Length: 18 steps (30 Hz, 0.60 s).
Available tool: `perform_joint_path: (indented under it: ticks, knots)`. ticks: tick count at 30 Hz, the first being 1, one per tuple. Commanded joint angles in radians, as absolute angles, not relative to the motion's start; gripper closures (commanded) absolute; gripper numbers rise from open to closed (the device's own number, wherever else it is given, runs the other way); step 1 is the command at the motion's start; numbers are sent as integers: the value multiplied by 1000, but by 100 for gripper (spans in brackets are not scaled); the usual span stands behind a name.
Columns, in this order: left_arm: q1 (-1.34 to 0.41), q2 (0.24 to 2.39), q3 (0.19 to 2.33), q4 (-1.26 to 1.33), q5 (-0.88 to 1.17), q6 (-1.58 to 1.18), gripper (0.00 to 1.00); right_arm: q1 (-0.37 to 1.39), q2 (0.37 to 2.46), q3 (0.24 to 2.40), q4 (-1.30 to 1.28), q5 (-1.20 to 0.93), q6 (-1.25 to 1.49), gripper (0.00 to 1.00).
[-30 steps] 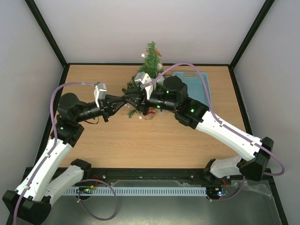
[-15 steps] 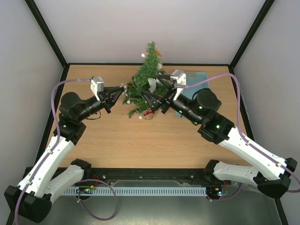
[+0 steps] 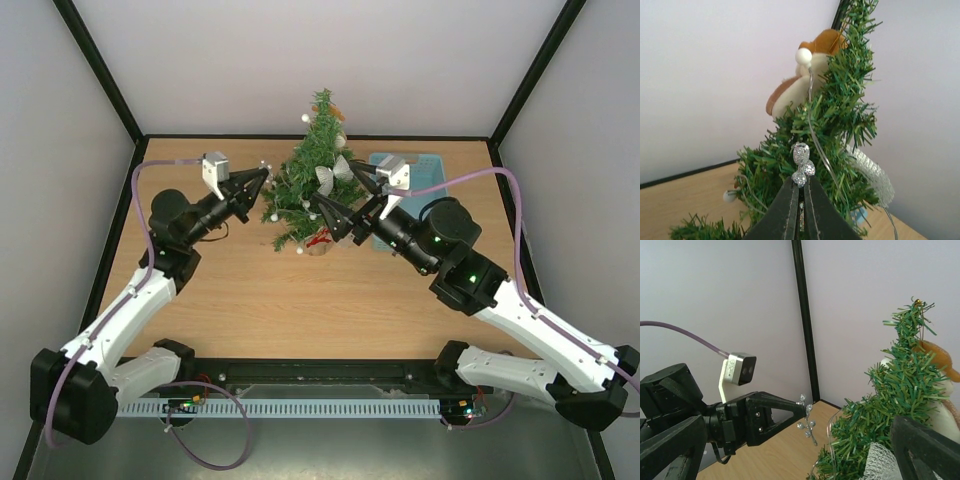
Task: Decorate the small christmas tree
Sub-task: Place the decoration item on the Christmas tree.
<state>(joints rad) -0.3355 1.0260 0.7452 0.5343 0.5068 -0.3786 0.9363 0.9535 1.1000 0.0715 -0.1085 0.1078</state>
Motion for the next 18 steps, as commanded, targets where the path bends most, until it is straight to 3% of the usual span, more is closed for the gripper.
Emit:
perform_joint_path:
  ticks: [1,18]
  knots:
    - [-333,1069,779,690,498,-399,98,942,932,1093,62,-75,74,2]
    - [-331,1264,768,985,487,-486,98,942,922,1071,92,-45,44,2]
